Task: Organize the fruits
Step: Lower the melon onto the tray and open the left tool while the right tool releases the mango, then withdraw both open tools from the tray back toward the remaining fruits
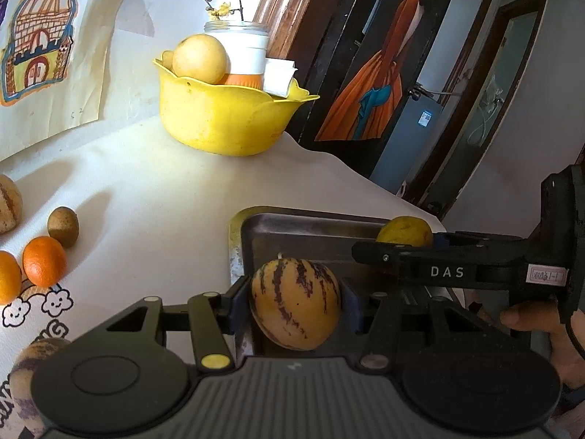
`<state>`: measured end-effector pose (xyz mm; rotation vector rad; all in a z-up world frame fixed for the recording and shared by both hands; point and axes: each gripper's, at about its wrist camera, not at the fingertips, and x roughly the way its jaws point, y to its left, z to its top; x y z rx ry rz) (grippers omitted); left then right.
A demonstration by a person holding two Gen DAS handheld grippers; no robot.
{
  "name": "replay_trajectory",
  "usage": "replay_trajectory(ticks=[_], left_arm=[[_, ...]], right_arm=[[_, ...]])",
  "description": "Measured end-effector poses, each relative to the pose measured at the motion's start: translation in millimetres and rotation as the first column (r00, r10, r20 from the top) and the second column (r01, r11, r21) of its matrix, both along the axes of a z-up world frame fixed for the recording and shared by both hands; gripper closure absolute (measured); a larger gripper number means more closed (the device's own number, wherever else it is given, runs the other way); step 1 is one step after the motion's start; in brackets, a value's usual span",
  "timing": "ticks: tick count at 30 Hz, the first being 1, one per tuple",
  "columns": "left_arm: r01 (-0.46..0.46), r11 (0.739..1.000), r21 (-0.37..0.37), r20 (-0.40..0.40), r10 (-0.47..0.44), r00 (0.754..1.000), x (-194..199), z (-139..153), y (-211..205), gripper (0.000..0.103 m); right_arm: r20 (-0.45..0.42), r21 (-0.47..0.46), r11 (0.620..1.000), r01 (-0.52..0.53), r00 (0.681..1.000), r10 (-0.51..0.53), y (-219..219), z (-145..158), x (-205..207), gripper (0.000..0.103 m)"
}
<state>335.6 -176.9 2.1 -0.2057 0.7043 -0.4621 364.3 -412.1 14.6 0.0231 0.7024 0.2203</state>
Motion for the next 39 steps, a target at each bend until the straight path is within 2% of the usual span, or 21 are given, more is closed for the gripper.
replay_trajectory(ticks=[3,4,9,14,15,17,18,20,23,28,32,39], left_arm=[[-0.011,1.0,-0.02,-0.003,0.011,1.0,0,-1,3,0.044],[-0.009,0.999,-0.036,-0.009,0.008,1.0,0,-1,5,0.039],[-0.042,0.996,-0.073,-0.018,0.041,0.999,-3,4,12,0.035],[-0.107,0.99,-0.095,0.054,0.112,0.992,-23,25,20,0.016],[-0.125,0.988,-0.093,0.072,0.132,0.989,-28,30,22,0.014],[-0.16,0.982,-0.098,0.102,0.17,0.98,-38,40,26,0.002],[-0.181,0.978,-0.103,0.115,0.192,0.975,-44,44,28,0.001],[-0.216,0.971,-0.104,0.14,0.229,0.963,-55,54,33,0.001],[-0.266,0.962,-0.065,0.158,0.273,0.949,-71,67,40,0.001],[-0.303,0.953,-0.031,0.181,0.303,0.936,-106,77,54,0.0],[-0.314,0.949,-0.013,0.187,0.31,0.932,-141,76,64,0.0],[-0.314,0.949,-0.021,0.143,0.314,0.939,-197,62,84,0.0]], right_arm=[[0.006,0.014,1.0,0.008,1.0,-0.008,-2,1,-2,0.025],[0.006,0.019,1.0,0.013,1.0,-0.013,-3,1,-3,0.025],[0.073,0.042,0.999,0.03,0.997,-0.033,-8,18,-15,0.02],[0.155,0.046,0.998,0.053,0.986,-0.06,-11,42,-36,0.012],[0.171,0.045,0.997,0.061,0.983,-0.067,-11,46,-41,0.009],[0.205,0.042,0.996,0.072,0.976,-0.079,-9,56,-53,0.005],[0.221,0.041,0.996,0.077,0.972,-0.085,-8,60,-60,0.003],[0.247,0.042,0.995,0.094,0.964,-0.101,-6,69,-75,0.001],[0.26,0.079,0.991,0.11,0.957,-0.127,-6,80,-101,0.001],[0.298,0.099,0.99,0.105,0.946,-0.13,3,94,-150,0.001],[0.343,0.096,0.991,0.092,0.932,-0.12,18,101,-192,0.001],[0.377,0.102,0.991,0.089,0.918,-0.121,49,86,-260,0.001]])
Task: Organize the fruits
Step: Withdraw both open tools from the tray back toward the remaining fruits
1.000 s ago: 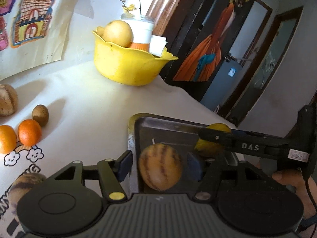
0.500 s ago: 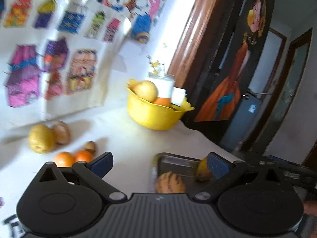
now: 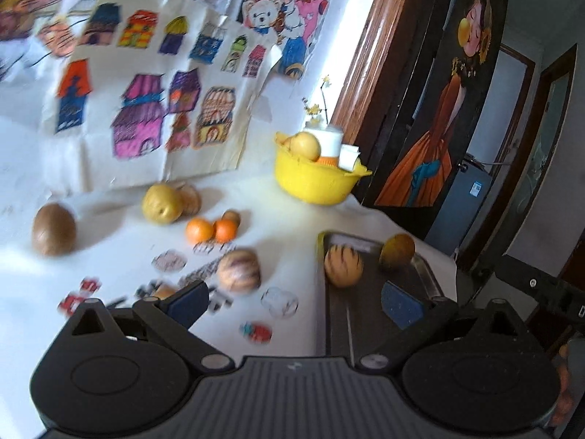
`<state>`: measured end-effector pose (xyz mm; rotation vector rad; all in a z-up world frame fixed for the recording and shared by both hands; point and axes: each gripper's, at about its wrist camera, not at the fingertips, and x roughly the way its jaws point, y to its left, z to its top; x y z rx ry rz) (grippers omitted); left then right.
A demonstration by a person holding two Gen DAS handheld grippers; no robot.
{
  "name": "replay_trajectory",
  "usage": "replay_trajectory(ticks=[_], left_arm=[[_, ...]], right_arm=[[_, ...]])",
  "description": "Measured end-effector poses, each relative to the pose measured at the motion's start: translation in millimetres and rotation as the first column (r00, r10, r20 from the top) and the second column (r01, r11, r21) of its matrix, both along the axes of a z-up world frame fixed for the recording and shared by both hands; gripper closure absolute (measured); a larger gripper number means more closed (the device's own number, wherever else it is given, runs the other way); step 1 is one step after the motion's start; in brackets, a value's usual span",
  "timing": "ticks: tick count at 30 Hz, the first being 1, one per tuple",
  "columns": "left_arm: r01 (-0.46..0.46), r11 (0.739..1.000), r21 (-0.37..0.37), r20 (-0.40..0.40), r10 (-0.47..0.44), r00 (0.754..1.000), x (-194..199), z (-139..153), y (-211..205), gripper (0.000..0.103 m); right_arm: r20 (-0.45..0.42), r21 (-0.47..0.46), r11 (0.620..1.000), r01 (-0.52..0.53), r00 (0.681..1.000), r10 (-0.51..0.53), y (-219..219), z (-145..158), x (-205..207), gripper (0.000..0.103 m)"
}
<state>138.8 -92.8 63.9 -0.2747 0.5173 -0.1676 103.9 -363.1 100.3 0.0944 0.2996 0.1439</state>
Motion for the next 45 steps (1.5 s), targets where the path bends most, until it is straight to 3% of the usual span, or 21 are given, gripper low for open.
replay_trajectory(ticks=[5,10,17,27,37,41,45], left_arm=[[-0.028,0.999,0.038,-0.008,0.028,1.0,-34,-7,13,0.0],[-0.058,0.998,-0.006,-0.085,0.057,0.995,-58,-18,45,0.0],[-0.111,0.992,0.062,-0.131,0.118,0.984,-79,-31,81,0.0],[-0.178,0.979,0.1,-0.161,0.192,0.968,-89,-39,129,0.0],[-0.215,0.965,0.152,-0.151,0.238,0.96,-81,-40,158,0.0],[-0.218,0.966,0.135,-0.164,0.239,0.957,-73,-47,170,0.0],[-0.231,0.965,0.122,-0.16,0.249,0.955,-61,-51,181,0.0]], right_arm=[[-0.009,-0.028,0.999,0.024,1.0,-0.024,26,-16,-40,0.001],[-0.058,-0.06,0.997,0.058,0.996,-0.061,47,-34,-60,0.001],[-0.13,-0.052,0.997,0.05,0.99,-0.056,77,-51,-77,0.001],[-0.226,-0.062,0.994,-0.087,0.971,0.071,128,-57,-79,0.001],[-0.354,-0.033,0.949,-0.313,0.892,0.281,193,-59,-51,0.0],[-0.367,-0.034,0.934,-0.355,0.874,0.319,210,-62,-41,0.001],[-0.355,-0.071,0.928,-0.367,0.878,0.32,221,-61,-23,0.001]])
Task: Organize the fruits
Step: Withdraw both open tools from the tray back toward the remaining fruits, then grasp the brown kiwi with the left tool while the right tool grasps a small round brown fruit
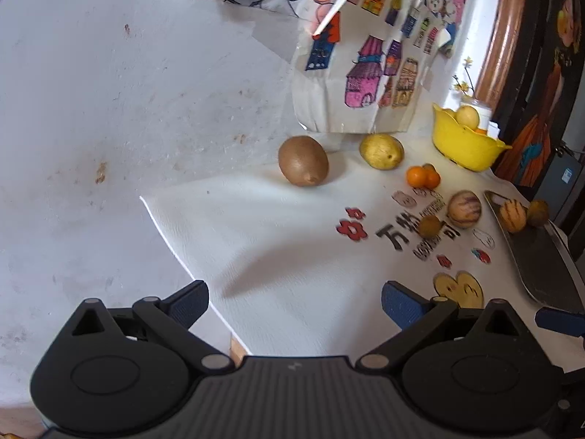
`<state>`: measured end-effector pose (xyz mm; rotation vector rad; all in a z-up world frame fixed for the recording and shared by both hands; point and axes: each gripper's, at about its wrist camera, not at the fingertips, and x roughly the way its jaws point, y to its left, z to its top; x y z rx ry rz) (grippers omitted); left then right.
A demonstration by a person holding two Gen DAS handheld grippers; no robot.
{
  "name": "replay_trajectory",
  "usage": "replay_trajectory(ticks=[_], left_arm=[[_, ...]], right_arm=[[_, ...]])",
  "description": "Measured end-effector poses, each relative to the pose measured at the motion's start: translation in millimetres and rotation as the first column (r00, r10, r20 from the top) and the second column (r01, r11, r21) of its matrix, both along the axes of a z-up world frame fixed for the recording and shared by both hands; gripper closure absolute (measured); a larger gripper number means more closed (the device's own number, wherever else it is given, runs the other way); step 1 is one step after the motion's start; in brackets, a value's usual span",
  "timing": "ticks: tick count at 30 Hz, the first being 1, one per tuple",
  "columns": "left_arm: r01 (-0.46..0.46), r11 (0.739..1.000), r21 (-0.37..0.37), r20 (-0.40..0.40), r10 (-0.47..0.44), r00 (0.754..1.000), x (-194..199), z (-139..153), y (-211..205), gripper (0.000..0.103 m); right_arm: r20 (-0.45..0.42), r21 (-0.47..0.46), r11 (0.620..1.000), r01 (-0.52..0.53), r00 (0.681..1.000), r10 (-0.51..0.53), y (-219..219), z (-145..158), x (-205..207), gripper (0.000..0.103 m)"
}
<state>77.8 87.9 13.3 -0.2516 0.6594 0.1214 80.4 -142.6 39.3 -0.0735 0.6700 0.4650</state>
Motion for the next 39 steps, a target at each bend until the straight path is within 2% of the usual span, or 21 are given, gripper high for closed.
replay_trajectory(ticks=[6,14,22,28,34,39], left_arm=[[0.006,0.999,0.046,0.028,-0.008,1.0,29,2,9,0.0],[0.03,0.993,0.117,0.037,-0.034,0.999,67,7,13,0.0],[0.056,0.975,0.214,0.017,-0.061,0.998,107,8,7,0.0],[0.067,0.968,0.242,0.002,-0.07,0.998,131,4,2,0.0],[0.07,0.954,0.291,-0.015,-0.068,0.998,151,1,-6,0.0],[0.064,0.957,0.283,-0.032,-0.057,0.998,164,0,-6,0.0]], right_arm=[[0.048,-0.001,1.0,0.013,0.999,-0.013,14,-1,27,0.0],[0.049,-0.01,1.0,-0.002,0.999,0.003,35,-9,59,0.001],[-0.008,-0.006,1.0,-0.012,1.0,0.012,50,-17,91,0.001],[0.016,-0.001,1.0,-0.003,1.0,0.003,54,-21,102,0.001],[0.0,0.011,0.999,0.048,0.999,-0.048,49,-27,114,0.001],[0.002,0.005,0.999,0.054,0.999,-0.054,50,-30,116,0.002]])
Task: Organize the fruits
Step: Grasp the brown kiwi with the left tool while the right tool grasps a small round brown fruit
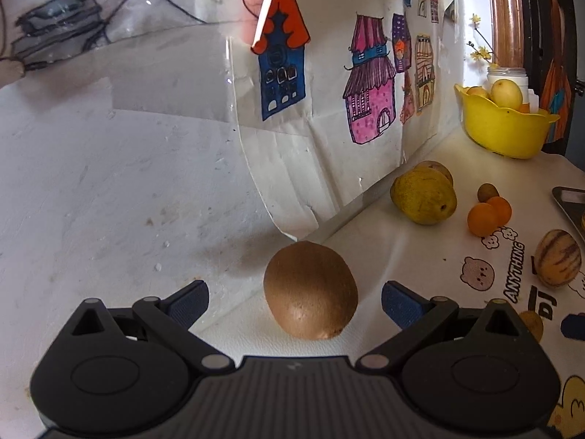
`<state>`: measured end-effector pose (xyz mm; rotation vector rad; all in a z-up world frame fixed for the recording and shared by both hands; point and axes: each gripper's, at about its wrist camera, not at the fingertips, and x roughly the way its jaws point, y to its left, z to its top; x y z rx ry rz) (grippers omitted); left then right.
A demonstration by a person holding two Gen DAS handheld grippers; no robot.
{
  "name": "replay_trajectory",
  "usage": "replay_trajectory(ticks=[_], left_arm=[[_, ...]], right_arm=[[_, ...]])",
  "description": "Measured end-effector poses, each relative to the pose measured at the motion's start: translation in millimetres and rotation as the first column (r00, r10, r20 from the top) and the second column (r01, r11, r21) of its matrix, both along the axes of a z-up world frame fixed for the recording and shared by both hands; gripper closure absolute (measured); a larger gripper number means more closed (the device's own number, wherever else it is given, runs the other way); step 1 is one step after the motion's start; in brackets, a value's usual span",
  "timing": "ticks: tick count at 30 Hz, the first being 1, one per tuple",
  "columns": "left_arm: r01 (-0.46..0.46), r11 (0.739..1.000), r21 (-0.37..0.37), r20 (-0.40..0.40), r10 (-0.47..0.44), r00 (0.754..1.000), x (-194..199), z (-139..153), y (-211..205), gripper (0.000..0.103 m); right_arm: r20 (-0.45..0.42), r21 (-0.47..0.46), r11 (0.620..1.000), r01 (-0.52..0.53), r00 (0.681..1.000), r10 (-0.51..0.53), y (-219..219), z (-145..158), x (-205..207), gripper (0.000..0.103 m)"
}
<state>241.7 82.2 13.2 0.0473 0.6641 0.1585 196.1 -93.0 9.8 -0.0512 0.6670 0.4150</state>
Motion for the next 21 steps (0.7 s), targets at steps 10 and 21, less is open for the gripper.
replay_trajectory(ticks=[10,21], left_arm=[[0.017,0.999,-0.038,-0.018,-0.018,1.0,16,-3,-1,0.001],[0.014,0.997,-0.08,-0.016,-0.015,1.0,23,-7,2,0.016]], right_arm=[[-0.026,0.062,0.998,0.003,1.0,-0.002,-3,-1,3,0.007],[-0.026,0.09,0.996,0.031,0.999,-0.029,-4,0,7,0.018]])
